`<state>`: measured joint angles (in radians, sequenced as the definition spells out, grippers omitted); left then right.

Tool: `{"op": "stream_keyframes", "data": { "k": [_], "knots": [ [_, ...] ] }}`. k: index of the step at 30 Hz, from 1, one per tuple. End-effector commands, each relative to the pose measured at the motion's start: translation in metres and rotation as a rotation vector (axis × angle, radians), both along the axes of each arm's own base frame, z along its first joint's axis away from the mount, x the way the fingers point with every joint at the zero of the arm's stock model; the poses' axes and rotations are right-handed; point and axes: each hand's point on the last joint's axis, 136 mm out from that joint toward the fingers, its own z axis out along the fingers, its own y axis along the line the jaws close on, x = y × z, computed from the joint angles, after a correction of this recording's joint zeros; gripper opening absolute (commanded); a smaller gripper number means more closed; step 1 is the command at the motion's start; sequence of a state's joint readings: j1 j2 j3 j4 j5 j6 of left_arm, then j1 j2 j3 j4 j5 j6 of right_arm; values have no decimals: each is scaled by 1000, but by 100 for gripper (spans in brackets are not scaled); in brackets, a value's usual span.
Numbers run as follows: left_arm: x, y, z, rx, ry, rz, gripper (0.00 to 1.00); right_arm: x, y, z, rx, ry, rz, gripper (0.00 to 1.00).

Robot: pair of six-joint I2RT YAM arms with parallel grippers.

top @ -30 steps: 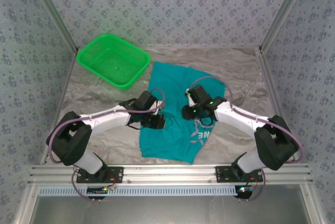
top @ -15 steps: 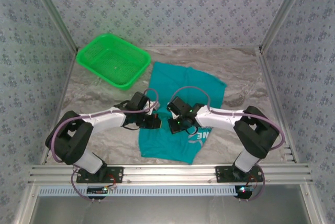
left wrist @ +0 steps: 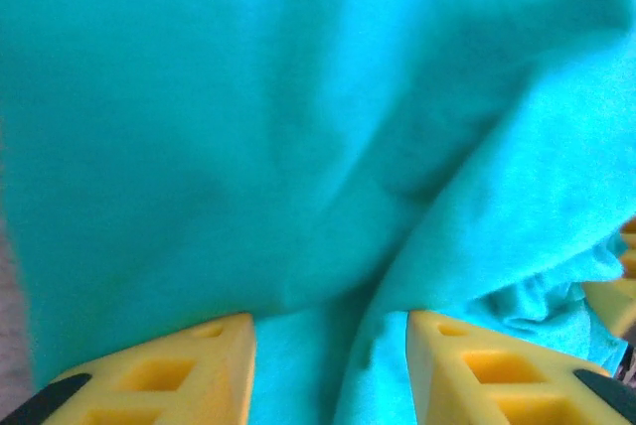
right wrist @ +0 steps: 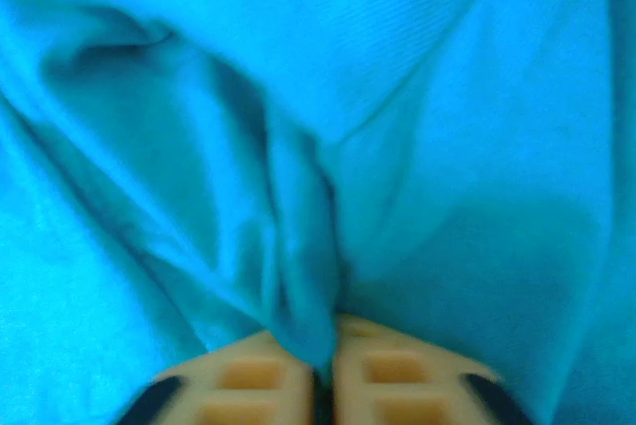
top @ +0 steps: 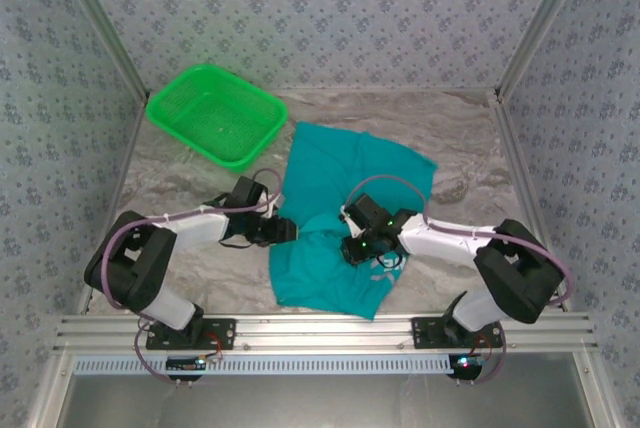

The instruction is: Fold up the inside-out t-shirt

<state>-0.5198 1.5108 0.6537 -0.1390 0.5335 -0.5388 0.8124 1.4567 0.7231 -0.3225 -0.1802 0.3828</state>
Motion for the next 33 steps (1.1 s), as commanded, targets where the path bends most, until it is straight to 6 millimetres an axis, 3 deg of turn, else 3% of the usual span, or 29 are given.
{"op": "stream_keyframes", "data": {
  "k": [1,4,6,10,13,17,18,19,21,22,28,33],
  "knots": [
    [1,-23,48,-21,-132,-126,45,8,8,40,63,-79,62,33],
    [-4,-42,70,-30,-174,-194,46,26,1,63,115,-116,-13,37],
    [-3,-50,71,-29,-176,-215,45,39,0,67,141,-117,-52,36],
    [4,-59,49,23,-126,-228,41,46,13,51,132,-80,-51,31],
    [7,-63,34,73,-108,-247,40,44,20,35,99,-67,-40,33],
    [11,-69,21,128,-114,-278,48,54,15,17,16,-101,-58,38],
    [12,-70,19,135,-119,-281,53,58,13,15,3,-110,-65,32],
    [15,-72,19,133,-131,-287,57,60,14,15,6,-111,-57,19],
    [22,-75,23,134,-167,-301,62,61,19,22,51,-103,-40,1],
    [26,-76,26,140,-190,-311,62,57,24,29,89,-94,-10,0],
    [40,-83,46,131,-340,-367,66,27,39,81,350,-83,225,0],
    [30,-101,52,3,-386,-461,67,28,31,112,538,-93,288,0]
  ]
}}
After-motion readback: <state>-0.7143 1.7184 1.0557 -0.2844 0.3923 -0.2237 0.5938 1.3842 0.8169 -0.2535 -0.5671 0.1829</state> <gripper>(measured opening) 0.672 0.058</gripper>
